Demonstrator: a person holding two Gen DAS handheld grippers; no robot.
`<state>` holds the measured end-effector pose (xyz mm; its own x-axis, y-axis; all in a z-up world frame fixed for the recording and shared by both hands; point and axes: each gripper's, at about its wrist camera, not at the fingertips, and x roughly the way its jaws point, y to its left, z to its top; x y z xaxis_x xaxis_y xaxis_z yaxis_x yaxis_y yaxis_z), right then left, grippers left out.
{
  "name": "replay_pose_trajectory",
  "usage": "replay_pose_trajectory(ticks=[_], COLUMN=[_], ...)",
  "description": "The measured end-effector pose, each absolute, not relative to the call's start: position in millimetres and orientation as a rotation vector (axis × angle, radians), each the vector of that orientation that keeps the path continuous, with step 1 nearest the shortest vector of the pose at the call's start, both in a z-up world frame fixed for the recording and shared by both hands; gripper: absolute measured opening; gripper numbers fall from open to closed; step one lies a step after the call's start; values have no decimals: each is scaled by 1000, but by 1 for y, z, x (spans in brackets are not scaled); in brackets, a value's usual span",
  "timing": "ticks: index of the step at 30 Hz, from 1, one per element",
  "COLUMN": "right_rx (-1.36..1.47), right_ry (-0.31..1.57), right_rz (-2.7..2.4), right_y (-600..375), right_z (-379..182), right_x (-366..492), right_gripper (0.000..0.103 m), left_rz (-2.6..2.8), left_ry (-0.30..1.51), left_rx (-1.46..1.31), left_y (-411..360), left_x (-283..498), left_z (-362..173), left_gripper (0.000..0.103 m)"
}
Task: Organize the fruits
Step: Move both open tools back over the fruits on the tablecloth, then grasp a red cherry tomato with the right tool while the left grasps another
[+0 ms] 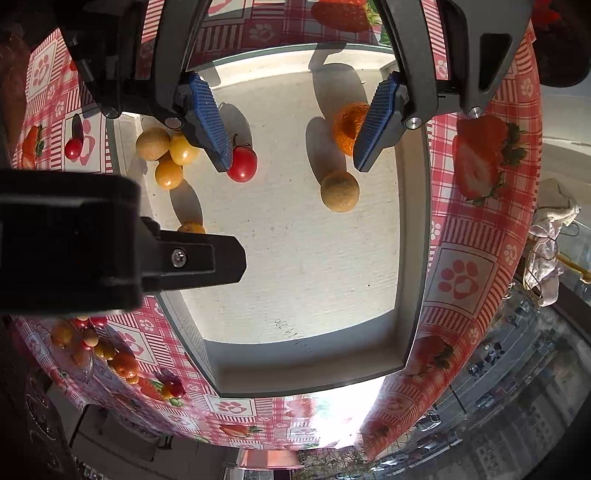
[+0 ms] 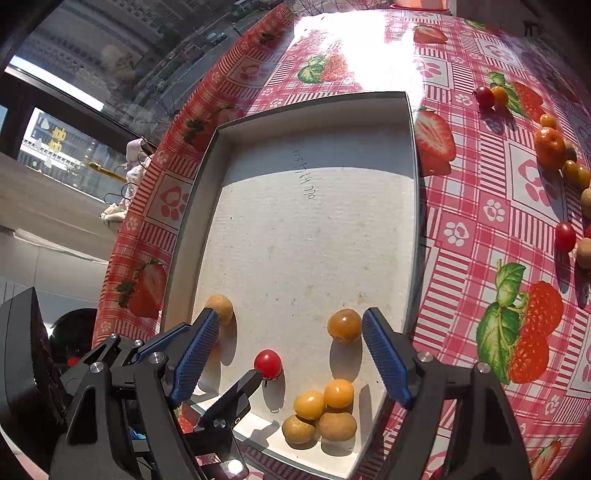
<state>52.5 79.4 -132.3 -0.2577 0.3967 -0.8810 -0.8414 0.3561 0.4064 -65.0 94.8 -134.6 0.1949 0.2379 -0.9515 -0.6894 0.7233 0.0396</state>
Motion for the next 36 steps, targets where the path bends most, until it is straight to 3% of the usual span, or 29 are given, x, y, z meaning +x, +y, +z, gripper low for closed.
replay_pose_trajectory(ticks=[23, 34, 36], right_rx=[-274, -231, -243], right_ry=[1297, 1220, 1197], right_rz=[760, 537, 524], right_y=[-64, -129, -132], right_z=[-115, -119, -121], right_x=[205, 310, 324], right_gripper=[82, 82, 76], left_rz=[467, 526, 531], left_ry=[1156, 1158, 1161], left_rx=[-400, -411, -404], left_y=[42, 44, 45], left_x=[65, 151, 160], left_z=[-93, -135, -144], left_gripper=[69, 69, 69])
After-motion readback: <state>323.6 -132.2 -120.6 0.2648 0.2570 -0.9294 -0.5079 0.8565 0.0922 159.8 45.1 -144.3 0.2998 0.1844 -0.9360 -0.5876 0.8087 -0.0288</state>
